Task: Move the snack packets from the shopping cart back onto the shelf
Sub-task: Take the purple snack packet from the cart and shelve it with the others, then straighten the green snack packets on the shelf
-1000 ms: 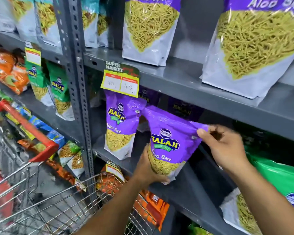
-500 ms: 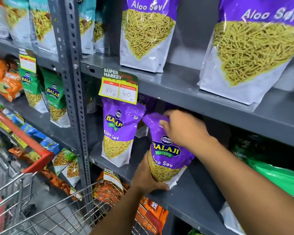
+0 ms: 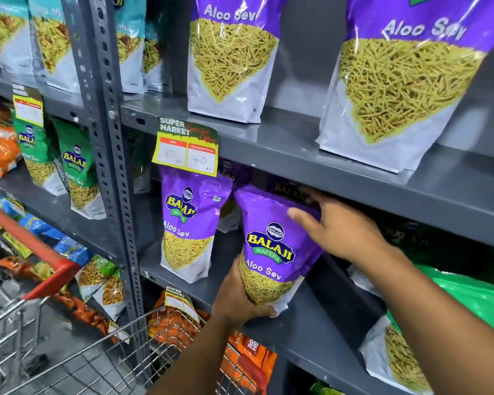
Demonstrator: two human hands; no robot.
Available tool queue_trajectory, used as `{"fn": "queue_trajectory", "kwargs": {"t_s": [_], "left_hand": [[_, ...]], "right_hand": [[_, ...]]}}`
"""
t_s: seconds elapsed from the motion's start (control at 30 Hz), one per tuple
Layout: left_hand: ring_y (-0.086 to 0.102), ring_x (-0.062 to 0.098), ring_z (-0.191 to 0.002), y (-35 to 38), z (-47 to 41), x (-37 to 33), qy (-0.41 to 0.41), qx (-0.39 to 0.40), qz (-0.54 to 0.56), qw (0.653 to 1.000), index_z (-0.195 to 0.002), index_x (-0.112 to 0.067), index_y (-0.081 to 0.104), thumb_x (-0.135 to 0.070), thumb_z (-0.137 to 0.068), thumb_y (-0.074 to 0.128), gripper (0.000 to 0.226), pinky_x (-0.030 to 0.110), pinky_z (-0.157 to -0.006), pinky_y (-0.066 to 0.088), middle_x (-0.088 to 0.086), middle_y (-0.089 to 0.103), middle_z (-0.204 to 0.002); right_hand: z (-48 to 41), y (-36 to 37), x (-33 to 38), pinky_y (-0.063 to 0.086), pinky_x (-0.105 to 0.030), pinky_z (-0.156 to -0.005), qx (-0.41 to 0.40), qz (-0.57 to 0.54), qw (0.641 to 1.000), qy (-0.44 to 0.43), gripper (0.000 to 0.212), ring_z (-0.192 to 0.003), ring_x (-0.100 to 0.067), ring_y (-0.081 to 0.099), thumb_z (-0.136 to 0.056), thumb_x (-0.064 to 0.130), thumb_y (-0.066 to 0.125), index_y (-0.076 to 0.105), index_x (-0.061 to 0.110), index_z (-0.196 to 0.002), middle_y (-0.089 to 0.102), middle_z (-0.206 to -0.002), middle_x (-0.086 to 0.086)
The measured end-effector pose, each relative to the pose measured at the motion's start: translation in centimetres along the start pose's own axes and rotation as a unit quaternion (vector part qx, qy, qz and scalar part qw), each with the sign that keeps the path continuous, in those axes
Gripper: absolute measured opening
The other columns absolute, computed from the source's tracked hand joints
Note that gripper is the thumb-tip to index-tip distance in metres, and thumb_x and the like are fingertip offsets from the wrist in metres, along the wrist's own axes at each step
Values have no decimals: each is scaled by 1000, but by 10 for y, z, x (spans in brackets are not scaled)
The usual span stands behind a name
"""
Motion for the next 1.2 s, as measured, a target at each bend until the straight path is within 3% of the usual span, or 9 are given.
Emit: {"fn": "queue_trajectory", "kwargs": {"t_s": [0.2, 0.3, 0.37, 0.47, 0.57, 0.67, 0.73, 0.93, 1.2], "left_hand": [[54, 9, -123, -2, 6, -8, 7, -17, 17, 1000, -139, -35, 28, -55, -23, 97, 136, 45, -98, 53, -10, 53, -135], [38, 31, -134, -19, 32, -10, -19, -124, -76, 989, -141, -9, 30, -72, -19, 84, 148, 51, -111, 37, 15, 40, -143], [43, 34, -124, -7, 63, -24, 30, -163, -144, 976, -126, -2, 47, -79, -21, 76, 133, 52, -106, 37, 21, 49, -130], [46, -2, -119, 76, 101, -51, 53, -29, -31, 998, -119, -46, 52, -55, -49, 85, 78, 37, -107, 41, -21, 53, -127], [16, -6, -137, 174, 113, -73, 21, 148, -29, 988, -141, -46, 12, -55, -46, 88, 122, 21, -114, 22, -29, 14, -141], [32, -4, -131, 229, 103, -92, -30, 234, 22, 972, -141, -53, 0, -58, -32, 91, 142, 22, -110, 33, -23, 28, -142], [48, -2, -123, 242, 98, -99, -32, 225, -6, 974, -131, -68, 7, -60, -36, 89, 126, 22, -102, 44, -24, 48, -133], [62, 1, -109, 244, 92, -79, -46, 169, -20, 984, -121, -56, 37, -59, -38, 86, 96, 31, -89, 56, -28, 65, -113], [62, -6, -106, 248, 87, -70, -42, 172, -17, 984, -123, -56, 38, -71, -30, 87, 106, 36, -92, 57, -31, 65, -114]], "right_hand": [[21, -4, -29, 49, -40, -91, -2, -49, 998, 27, 46, -111, -30, 58, -88, 50, 46, 44, 29, -129, 62, -126, -9], [46, -18, -25, 51, -44, -86, -36, -30, 999, -13, 58, -107, -33, 59, -84, 57, 45, 31, 36, -136, 65, -118, -7], [68, -29, -42, 50, -45, -88, -46, 59, 997, -11, 53, -112, -32, 57, -82, 57, 42, 40, 34, -129, 62, -124, -5], [97, -36, -80, 46, -42, -86, -4, 187, 982, 39, 44, -108, -30, 59, -80, 57, 43, 52, 30, -114, 64, -117, -3], [110, -39, -106, 45, -41, -87, 30, 180, 981, 68, 31, -107, -29, 61, -83, 49, 48, 56, 29, -105, 66, -113, -4], [113, -39, -112, 42, -40, -92, 40, 111, 990, 81, 28, -111, -27, 60, -86, 39, 52, 56, 38, -113, 68, -117, -1], [114, -44, -111, 43, -39, -93, 12, 69, 995, 75, 30, -110, -25, 61, -85, 36, 56, 57, 41, -114, 69, -116, 2], [127, -76, -115, 52, -38, -83, -141, 6, 990, 31, 29, -99, -26, 66, -85, 35, 58, 60, 35, -114, 73, -107, 2], [169, -98, -186, 52, -45, -81, -47, 136, 987, 76, 45, -104, -33, 63, -85, 56, 37, 36, 37, -126, 67, -117, -9]]}}
Point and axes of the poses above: each hand's wrist, its own z-axis away from the middle knuckle, its own y-axis out of the palm, x = y × z, the point moved 10 cm from there along -z, towards the middle knuckle
